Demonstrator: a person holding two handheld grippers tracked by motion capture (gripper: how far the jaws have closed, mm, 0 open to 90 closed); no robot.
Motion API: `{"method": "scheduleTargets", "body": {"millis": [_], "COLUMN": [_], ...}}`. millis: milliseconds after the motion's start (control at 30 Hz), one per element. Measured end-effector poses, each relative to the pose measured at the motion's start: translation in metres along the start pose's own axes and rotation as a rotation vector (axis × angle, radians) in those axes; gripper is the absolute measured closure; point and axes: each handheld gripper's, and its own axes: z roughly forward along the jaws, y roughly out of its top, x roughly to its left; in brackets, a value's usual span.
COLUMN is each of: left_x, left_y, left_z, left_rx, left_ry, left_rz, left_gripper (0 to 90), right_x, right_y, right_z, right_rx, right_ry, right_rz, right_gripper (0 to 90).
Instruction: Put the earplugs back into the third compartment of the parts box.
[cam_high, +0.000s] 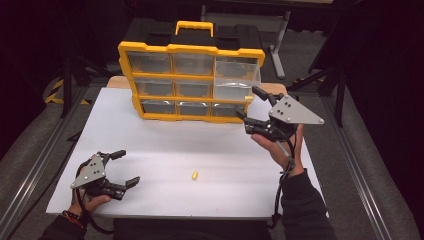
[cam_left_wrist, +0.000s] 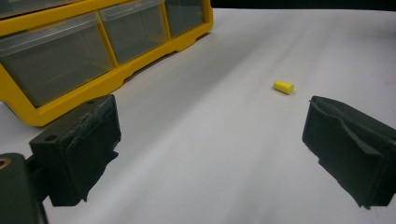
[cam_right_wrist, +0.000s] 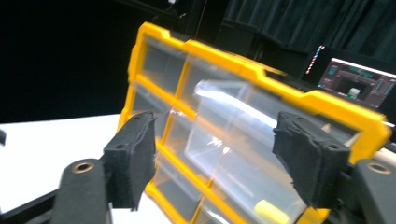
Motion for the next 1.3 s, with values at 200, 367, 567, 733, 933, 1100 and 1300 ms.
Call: {"method": "scheduleTargets", "body": {"millis": [200, 367, 567, 733, 933, 1100, 1300], "left_x": [0.0, 0.0, -0.001, -0.001, -0.001, -0.001, -0.001], "left_y": [0.0, 0.0, 0.0, 0.001, 0.001, 0.001, 0.002], "left_z": [0.0, 0.0, 0.001, 0.001, 0.0, -0.001, -0.002], "left_rx": [0.001, 0.001, 0.0, 0.0, -0.002, -0.006, -0.004], "left_ry": [0.001, -0.001, 0.0, 0.005, 0.005, 0.001, -0.001], "left_rz": [0.001, 0.001, 0.002, 0.002, 0.003, 0.005, 0.005], "left_gripper": [4.8, 4.5, 4.5, 4.5, 4.5, 4.4, 4.4], "right_x": [0.019, 0.03, 0.044, 0.054, 0.072, 0.082, 0.101], "right_y": [-0.019, -0.036, -0.056, -0.07, -0.09, -0.102, -0.119], "right_z": [0.009, 0.018, 0.031, 0.042, 0.053, 0.059, 0.068], "right_rx": [0.05, 0.092, 0.156, 0.219, 0.297, 0.34, 0.414], "right_ry": [0.069, 0.138, 0.203, 0.258, 0.354, 0.42, 0.5], "right_rz": [-0.002, 0.018, 0.016, 0.021, 0.024, 0.038, 0.049], "right_gripper": [22.3, 18.8, 14.3, 14.2, 18.0, 21.1, 25.5]}}
